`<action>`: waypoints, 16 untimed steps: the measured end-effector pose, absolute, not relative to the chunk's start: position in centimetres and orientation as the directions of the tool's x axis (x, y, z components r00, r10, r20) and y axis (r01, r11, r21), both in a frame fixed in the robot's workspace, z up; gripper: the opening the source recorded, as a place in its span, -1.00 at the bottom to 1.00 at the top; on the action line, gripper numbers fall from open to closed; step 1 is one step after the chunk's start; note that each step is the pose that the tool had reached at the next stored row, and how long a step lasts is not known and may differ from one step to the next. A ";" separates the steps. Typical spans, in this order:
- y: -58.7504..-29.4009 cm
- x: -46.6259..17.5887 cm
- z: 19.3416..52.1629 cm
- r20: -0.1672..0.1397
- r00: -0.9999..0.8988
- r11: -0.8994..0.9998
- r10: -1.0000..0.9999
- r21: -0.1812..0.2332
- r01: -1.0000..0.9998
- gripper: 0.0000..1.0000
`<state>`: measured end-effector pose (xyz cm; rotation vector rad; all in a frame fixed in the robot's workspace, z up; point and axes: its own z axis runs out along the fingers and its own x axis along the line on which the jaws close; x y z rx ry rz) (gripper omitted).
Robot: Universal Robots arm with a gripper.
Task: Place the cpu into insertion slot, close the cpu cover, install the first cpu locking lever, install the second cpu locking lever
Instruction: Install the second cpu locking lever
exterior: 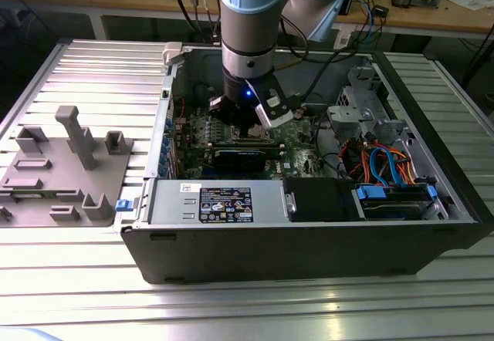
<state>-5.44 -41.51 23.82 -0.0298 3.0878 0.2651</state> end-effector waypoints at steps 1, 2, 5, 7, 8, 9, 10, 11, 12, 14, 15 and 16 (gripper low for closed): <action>-41.6 -5.5 23.8 -0.044 -0.999 0.985 -0.015 0.173 -0.023 -0.79; -41.7 -5.6 23.7 -0.044 -0.999 0.984 -0.015 0.177 -0.022 -0.79; -42.0 -5.7 23.5 -0.044 -0.999 0.983 -0.014 0.182 -0.022 -0.79; -42.1 -5.8 23.2 -0.043 -0.999 0.983 -0.014 0.182 -0.022 -0.79; -42.1 -5.9 22.8 -0.042 -0.999 0.983 -0.014 0.182 -0.021 -0.79; -42.1 -5.9 22.6 -0.041 -0.999 0.983 -0.014 0.183 -0.021 -0.79; -42.1 -6.2 22.4 -0.042 -0.999 0.983 -0.014 0.184 -0.021 -0.79; -42.1 -6.2 22.3 -0.042 -0.999 0.983 -0.014 0.185 -0.021 -0.79; -42.1 -6.2 22.3 -0.041 -0.999 0.982 -0.014 0.185 -0.022 -0.79; -42.1 -6.3 22.3 -0.042 -0.999 0.982 -0.014 0.186 -0.021 -0.79; -42.1 -6.3 22.7 -0.041 -0.999 0.983 -0.014 0.184 -0.021 -0.79; -42.1 -6.4 23.2 -0.041 -0.999 0.984 -0.014 0.177 -0.021 -0.79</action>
